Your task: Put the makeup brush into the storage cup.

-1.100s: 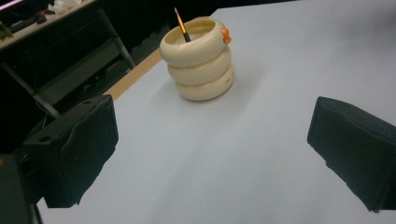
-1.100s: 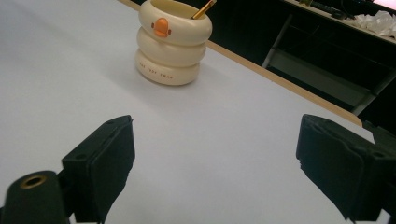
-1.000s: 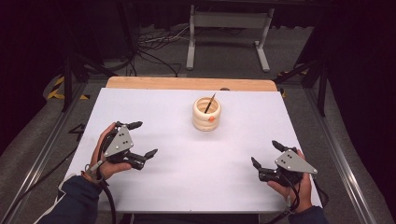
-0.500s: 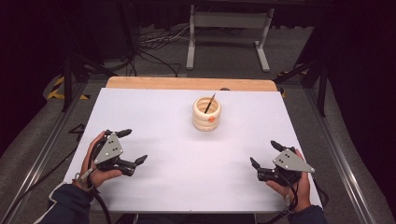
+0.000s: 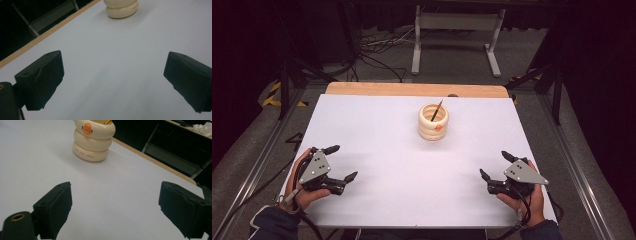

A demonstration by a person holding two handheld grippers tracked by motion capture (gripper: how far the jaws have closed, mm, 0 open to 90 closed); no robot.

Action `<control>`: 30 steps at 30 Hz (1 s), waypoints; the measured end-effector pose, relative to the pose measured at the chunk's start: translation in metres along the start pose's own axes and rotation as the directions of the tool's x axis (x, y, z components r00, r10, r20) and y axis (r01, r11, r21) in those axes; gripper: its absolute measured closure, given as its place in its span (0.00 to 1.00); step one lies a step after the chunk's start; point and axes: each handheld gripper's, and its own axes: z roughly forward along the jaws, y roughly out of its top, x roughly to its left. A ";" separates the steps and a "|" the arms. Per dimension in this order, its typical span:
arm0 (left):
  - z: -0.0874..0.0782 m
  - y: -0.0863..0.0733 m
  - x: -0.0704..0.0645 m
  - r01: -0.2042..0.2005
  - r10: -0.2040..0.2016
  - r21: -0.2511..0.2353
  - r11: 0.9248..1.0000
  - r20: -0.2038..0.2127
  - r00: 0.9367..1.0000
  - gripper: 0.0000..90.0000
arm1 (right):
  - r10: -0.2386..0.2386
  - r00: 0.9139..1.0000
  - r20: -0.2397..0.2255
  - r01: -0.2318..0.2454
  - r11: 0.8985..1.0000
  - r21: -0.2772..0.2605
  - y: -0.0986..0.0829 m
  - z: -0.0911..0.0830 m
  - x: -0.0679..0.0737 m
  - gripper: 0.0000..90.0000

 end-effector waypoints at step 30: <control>-0.045 -0.041 0.006 0.150 -0.151 -0.032 0.988 -0.032 0.988 0.05 | -0.005 1.000 -0.009 0.005 1.000 0.008 -0.002 0.002 0.001 0.14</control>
